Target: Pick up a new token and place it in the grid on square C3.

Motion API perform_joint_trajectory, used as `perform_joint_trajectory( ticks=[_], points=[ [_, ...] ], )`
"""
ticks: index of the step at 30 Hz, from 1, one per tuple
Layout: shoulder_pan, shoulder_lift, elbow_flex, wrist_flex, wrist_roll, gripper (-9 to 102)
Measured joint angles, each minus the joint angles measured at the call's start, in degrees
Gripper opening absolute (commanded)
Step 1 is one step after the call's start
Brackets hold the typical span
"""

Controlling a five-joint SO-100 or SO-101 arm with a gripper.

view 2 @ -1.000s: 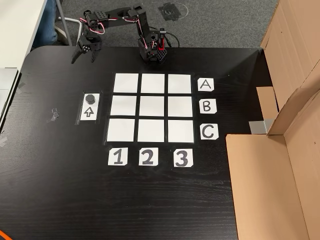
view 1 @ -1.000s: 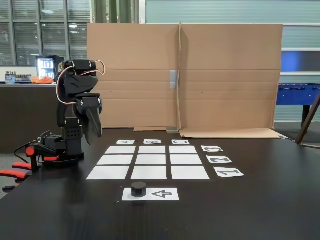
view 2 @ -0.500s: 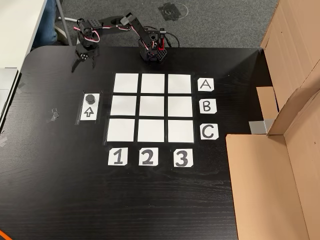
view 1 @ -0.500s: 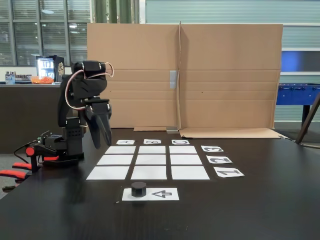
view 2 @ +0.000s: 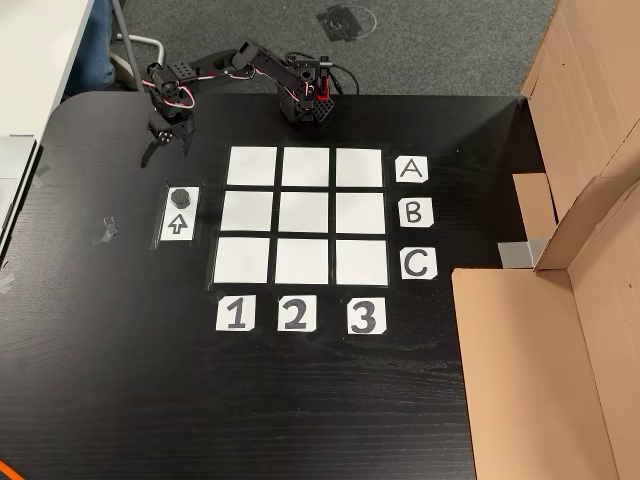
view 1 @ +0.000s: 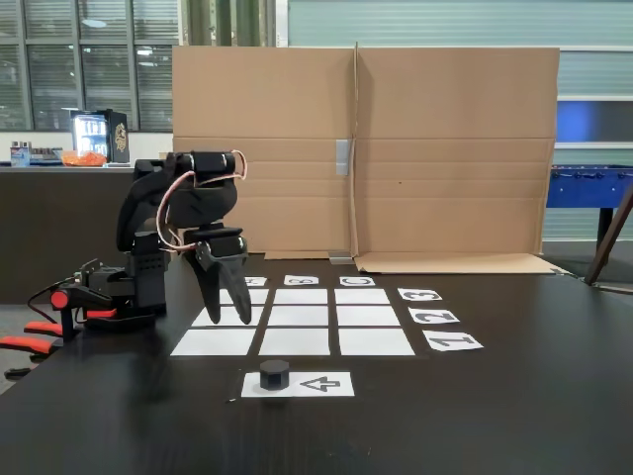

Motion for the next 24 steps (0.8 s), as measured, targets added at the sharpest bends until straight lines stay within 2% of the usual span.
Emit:
perform_joint_trajectory(
  ticks=[24],
  points=[
    [-6.33,-15.29,-14.85,0.0,1.93,47]
  ],
)
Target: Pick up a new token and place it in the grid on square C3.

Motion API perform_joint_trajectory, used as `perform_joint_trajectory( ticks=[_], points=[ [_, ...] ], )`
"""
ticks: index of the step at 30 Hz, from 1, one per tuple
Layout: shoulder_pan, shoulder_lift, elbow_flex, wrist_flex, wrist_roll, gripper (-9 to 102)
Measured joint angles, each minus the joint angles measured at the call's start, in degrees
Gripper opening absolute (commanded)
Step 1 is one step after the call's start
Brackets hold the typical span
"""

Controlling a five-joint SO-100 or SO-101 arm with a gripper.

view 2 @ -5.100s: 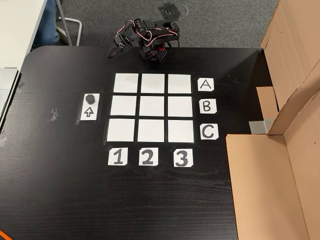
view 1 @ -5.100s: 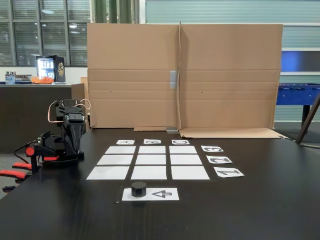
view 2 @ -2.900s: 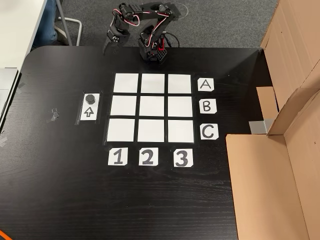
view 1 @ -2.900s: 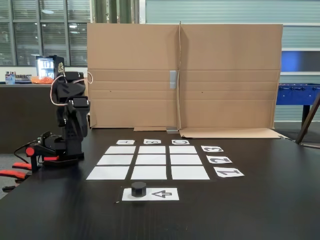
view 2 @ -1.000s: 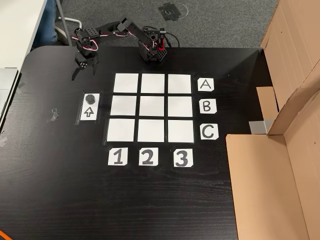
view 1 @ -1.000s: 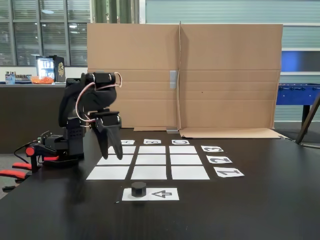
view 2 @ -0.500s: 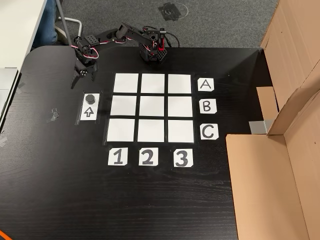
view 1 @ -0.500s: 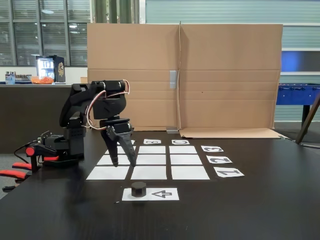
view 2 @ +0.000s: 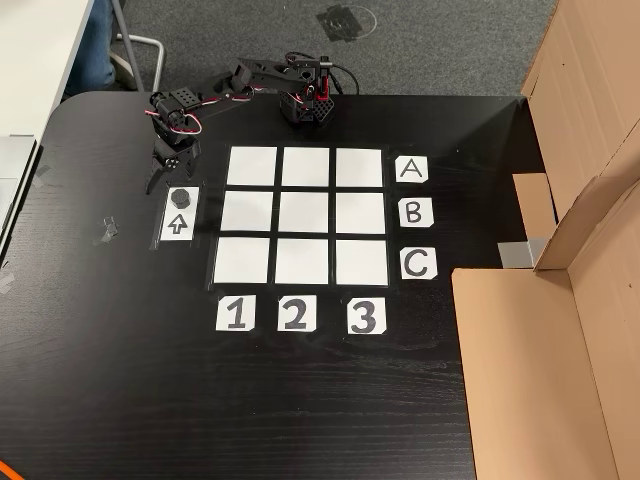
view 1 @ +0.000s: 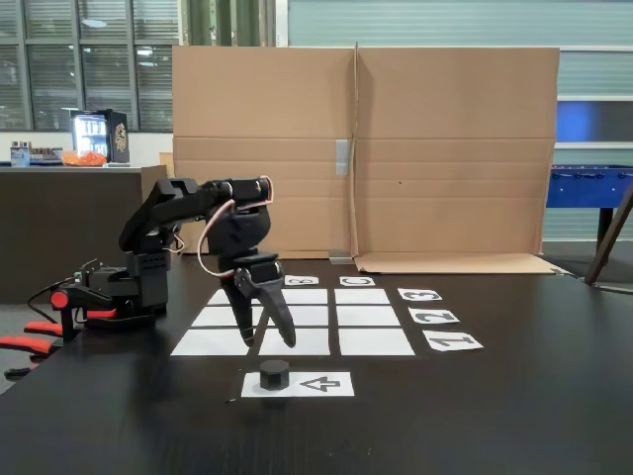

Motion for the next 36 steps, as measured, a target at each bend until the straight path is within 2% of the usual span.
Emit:
perform_joint_trajectory(
  ticks=[12,36],
  points=[
    [-2.81,-5.71,-5.19,-0.09,2.55,49],
    [-1.93,-9.49,-5.98,-2.2,3.87,50]
  ],
)
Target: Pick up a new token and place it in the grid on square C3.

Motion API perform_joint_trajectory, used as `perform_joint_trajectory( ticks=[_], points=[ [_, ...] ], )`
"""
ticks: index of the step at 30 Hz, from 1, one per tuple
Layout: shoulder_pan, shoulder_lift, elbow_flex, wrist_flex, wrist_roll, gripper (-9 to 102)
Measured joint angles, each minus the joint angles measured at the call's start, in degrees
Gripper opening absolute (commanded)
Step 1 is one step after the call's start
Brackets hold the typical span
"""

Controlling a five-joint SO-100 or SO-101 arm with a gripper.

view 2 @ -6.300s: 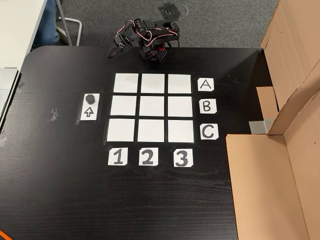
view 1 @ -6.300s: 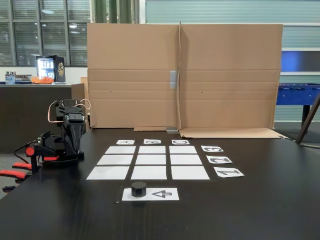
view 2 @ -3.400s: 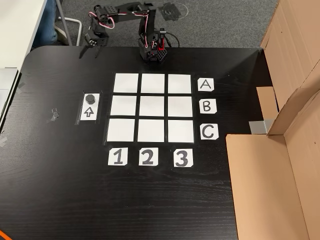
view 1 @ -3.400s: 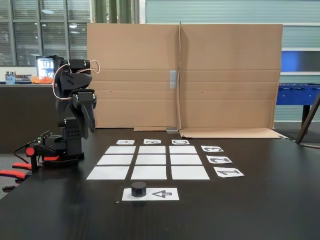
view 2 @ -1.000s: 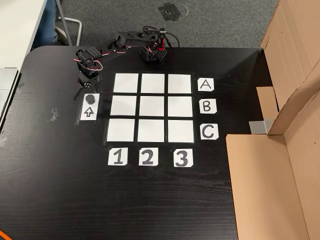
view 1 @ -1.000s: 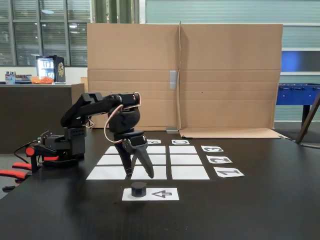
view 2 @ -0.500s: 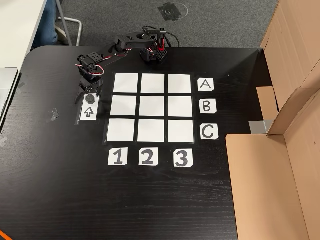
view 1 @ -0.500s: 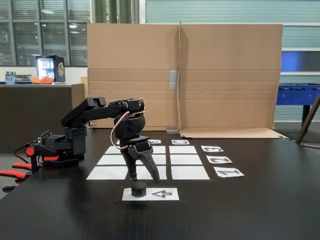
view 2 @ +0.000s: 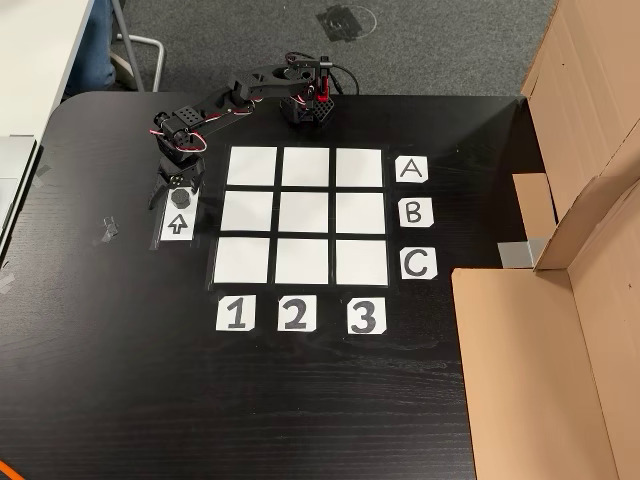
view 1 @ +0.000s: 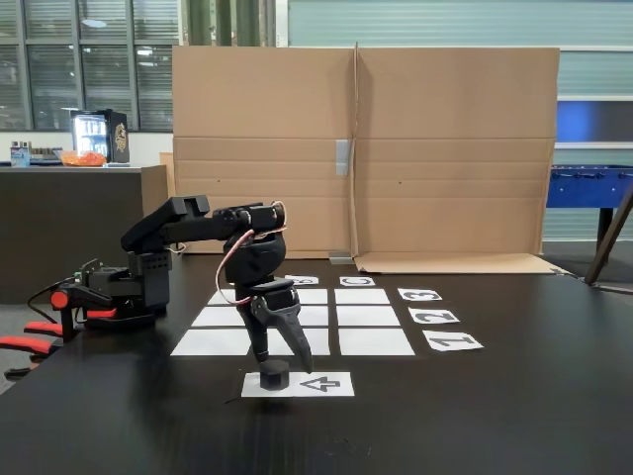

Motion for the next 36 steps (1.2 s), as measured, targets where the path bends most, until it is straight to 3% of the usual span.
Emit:
perform_joint_trajectory(
  ticks=[3,9,11,36],
  points=[
    [0.35,-0.44,-0.44,-0.53,0.0,45],
    [0.44,-0.97,-1.23,-0.88,0.0,4],
    [0.44,-1.67,-1.67,-1.41,-0.09,-1],
    [-0.09,1.85,2.55,-2.2,-3.6,-1]
  ],
)
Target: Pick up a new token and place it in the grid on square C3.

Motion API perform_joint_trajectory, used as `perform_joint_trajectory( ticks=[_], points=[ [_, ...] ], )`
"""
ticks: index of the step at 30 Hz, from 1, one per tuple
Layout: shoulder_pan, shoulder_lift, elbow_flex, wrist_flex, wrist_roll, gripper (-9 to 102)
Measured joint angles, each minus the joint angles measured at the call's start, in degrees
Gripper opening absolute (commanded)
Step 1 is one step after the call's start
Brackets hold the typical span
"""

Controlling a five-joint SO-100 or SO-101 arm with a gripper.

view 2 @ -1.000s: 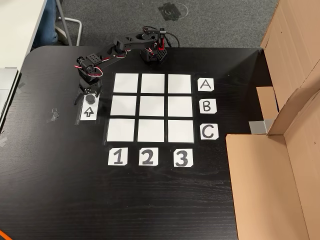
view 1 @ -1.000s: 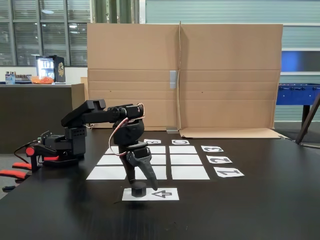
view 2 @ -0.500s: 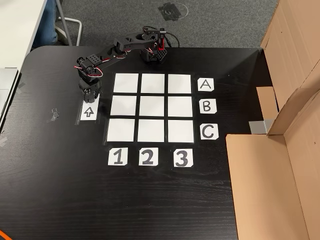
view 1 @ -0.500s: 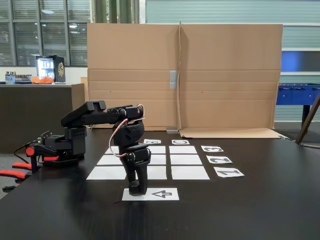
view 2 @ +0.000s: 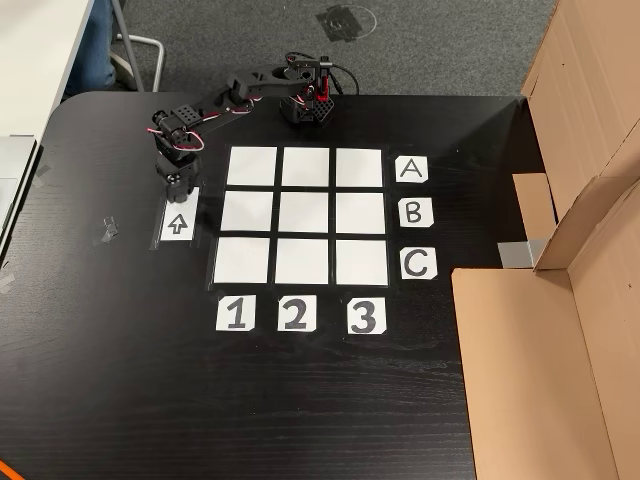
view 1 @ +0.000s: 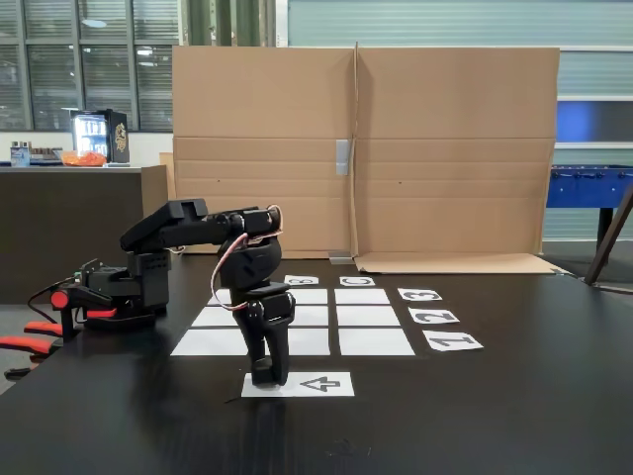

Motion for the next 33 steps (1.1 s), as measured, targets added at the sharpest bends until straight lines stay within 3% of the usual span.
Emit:
perform_joint_trajectory(
  ticks=[33],
  points=[
    [-18.9,38.5,41.13,-0.18,-0.7,-1]
  ],
)
